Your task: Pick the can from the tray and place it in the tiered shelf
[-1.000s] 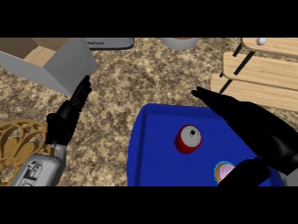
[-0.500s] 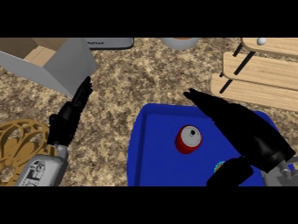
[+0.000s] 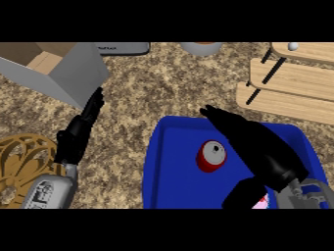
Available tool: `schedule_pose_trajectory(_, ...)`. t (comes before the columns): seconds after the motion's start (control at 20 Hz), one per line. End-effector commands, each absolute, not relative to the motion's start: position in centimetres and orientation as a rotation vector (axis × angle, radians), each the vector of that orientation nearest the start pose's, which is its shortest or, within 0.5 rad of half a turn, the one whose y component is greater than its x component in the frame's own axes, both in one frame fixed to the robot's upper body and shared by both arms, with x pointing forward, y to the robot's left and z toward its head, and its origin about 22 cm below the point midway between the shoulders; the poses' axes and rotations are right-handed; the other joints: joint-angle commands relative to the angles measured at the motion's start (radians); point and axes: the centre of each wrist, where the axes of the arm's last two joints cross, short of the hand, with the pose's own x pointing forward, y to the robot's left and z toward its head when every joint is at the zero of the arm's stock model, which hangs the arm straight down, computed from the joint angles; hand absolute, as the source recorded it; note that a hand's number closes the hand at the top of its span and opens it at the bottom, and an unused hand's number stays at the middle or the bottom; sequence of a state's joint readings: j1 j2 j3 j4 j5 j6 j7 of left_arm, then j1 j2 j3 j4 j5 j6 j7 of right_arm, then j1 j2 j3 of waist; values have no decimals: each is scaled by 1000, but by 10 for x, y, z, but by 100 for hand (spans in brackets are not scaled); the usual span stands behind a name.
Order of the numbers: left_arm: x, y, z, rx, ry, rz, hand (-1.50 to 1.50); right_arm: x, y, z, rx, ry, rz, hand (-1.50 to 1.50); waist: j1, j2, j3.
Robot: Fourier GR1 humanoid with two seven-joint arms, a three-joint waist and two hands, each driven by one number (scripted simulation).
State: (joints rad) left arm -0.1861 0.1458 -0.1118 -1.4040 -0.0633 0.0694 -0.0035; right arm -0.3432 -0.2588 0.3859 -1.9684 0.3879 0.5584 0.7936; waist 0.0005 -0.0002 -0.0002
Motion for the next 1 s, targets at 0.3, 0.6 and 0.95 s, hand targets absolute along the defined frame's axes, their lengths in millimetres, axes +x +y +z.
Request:
schedule_pose_trajectory(0.3, 280, 232, 18, 128, -1592, -258, 0, 232, -148, 149, -458, -1210, 1278, -150, 0, -1, 0)
schedule_pose_trajectory(0.6, 279, 221, 10, 90, -1564, -260, 0, 259, -131, 118, -483, -1209, 1287, -150, 3, 1, 0)
schedule_pose_trajectory(0.95, 288, 229, 15, 109, -1576, -265, 0, 245, -129, 115, -483, -1187, 1280, -150, -1, 0, 0)
